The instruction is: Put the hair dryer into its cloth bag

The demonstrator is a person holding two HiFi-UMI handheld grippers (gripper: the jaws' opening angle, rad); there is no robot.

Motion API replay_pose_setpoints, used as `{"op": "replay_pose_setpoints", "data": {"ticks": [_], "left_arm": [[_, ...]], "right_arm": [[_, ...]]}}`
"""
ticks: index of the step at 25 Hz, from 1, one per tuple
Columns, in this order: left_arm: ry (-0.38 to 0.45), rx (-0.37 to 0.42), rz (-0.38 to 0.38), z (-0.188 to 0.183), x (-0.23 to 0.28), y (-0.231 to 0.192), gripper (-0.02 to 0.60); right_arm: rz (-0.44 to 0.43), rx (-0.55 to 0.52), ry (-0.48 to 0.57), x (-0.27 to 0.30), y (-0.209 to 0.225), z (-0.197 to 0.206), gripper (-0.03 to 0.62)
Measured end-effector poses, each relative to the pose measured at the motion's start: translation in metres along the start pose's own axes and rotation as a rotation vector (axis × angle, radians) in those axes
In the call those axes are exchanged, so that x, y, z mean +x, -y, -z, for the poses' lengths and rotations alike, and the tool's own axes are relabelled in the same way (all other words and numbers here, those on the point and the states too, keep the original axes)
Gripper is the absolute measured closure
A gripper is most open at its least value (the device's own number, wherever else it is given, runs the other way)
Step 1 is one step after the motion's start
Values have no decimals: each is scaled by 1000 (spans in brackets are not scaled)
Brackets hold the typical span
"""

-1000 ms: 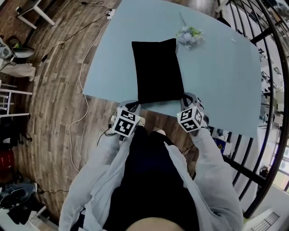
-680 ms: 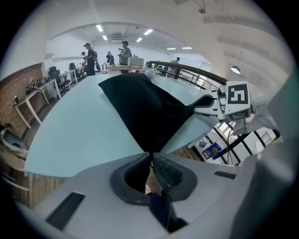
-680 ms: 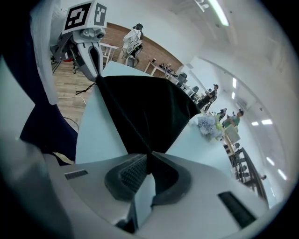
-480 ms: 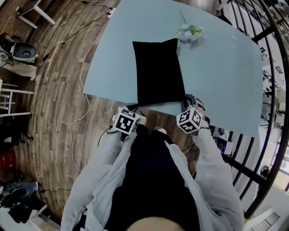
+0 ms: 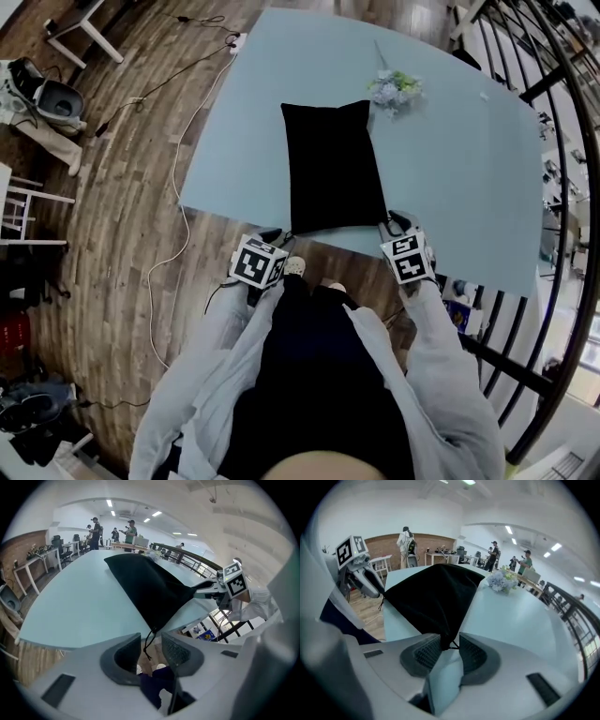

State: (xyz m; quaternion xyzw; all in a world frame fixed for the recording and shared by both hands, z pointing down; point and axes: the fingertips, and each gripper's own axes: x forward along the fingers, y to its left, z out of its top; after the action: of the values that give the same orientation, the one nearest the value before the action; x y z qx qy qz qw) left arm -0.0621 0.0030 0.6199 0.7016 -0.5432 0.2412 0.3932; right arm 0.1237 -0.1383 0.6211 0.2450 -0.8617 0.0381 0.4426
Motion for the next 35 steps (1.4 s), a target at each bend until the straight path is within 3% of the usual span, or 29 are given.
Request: {"op": "replay_pose_setpoints", "data": {"ticks": [6,10,14,18,24,28,32,35], "left_arm": [[42,-27,79,-17,-25,3,431],[87,14,138,-44,-41,17,431],[184,58,202,-92,-52,37,431],[312,96,289,-148,-71,65,431],[518,207,363,-243,-104,97,433],[685,171,441,-296,-128,116,433],[790,120,514,-310,-140,136,476],[804,167,437,-297,-131,136,546]], "right_arm": [[-106,245,82,-30,-6,-5,351],[-184,389,162,-61,-16,-18,332],[-228,559,335,-104,-6,-56,322],[-177,584,482,-143,13,-91,325],[-33,586,678,-194,50,-136,363],[57,627,881,-232,81,-159,420],[137,657,973,-257,96,-158,479],[216,643,928,-256,94,-141,557]]}}
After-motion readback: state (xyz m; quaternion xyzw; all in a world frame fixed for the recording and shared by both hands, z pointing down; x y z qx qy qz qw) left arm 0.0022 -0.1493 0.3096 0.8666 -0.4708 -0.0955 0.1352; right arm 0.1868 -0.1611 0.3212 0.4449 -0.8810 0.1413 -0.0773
